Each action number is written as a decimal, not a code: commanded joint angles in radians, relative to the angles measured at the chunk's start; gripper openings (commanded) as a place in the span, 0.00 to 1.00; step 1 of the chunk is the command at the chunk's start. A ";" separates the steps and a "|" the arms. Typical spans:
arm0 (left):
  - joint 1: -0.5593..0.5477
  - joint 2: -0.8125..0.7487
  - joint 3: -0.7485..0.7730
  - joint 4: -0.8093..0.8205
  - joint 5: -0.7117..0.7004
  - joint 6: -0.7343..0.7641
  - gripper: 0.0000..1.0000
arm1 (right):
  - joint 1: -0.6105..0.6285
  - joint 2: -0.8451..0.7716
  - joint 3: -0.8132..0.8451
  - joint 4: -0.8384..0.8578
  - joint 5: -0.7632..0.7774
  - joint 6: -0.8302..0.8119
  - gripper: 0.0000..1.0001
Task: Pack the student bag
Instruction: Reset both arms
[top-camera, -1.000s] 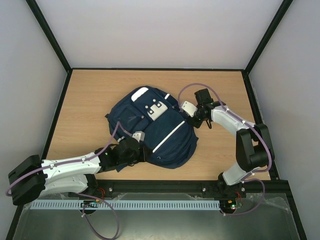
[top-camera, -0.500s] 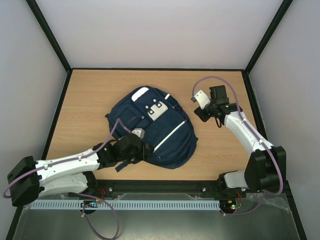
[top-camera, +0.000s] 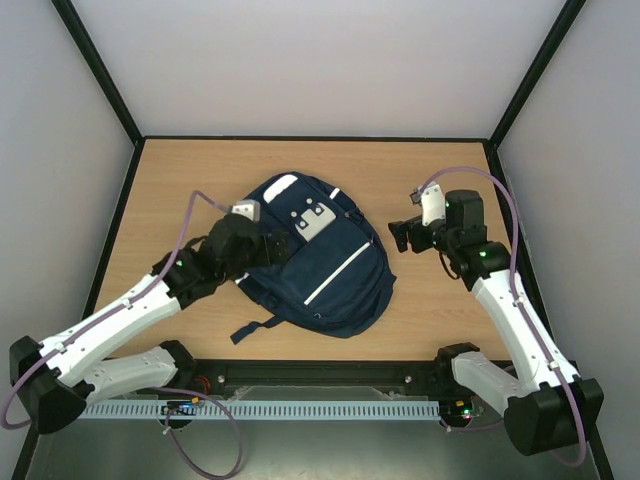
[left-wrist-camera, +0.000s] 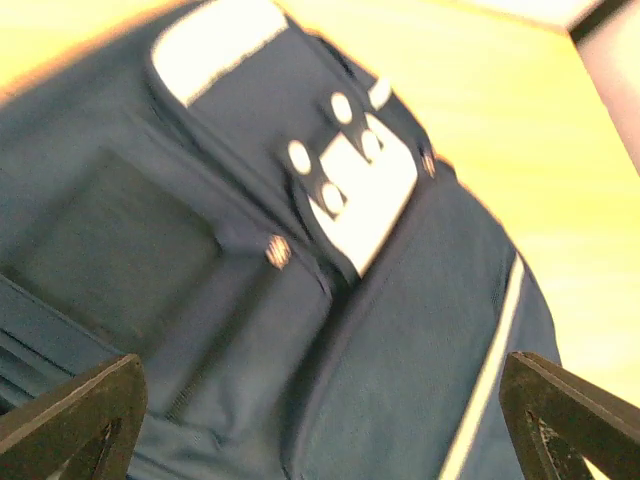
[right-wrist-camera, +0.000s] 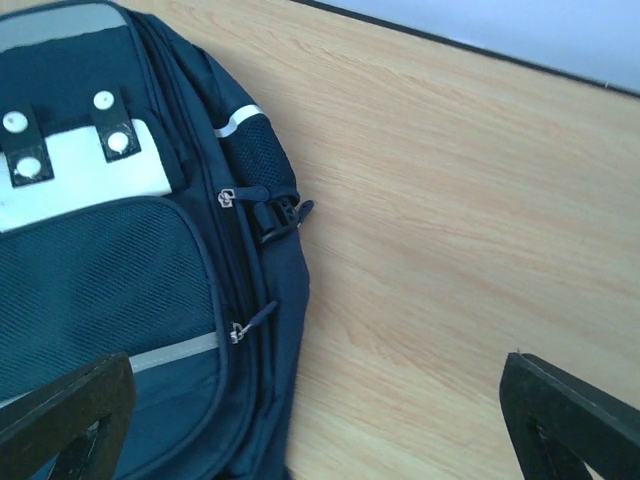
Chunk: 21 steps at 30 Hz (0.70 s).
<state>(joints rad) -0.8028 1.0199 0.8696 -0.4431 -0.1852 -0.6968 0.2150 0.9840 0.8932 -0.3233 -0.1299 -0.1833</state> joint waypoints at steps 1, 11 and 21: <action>0.037 -0.016 0.117 -0.076 -0.251 0.158 0.99 | -0.005 -0.031 -0.024 0.026 0.001 0.191 1.00; 0.070 0.051 0.061 0.026 -0.540 0.363 0.99 | -0.006 -0.168 -0.140 0.185 0.171 0.406 1.00; 0.181 0.030 -0.020 0.073 -0.417 0.365 0.99 | -0.006 -0.276 -0.257 0.267 0.191 0.375 1.00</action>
<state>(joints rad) -0.6399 1.0821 0.8608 -0.4091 -0.6044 -0.3649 0.2150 0.7269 0.6464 -0.1246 0.0380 0.1764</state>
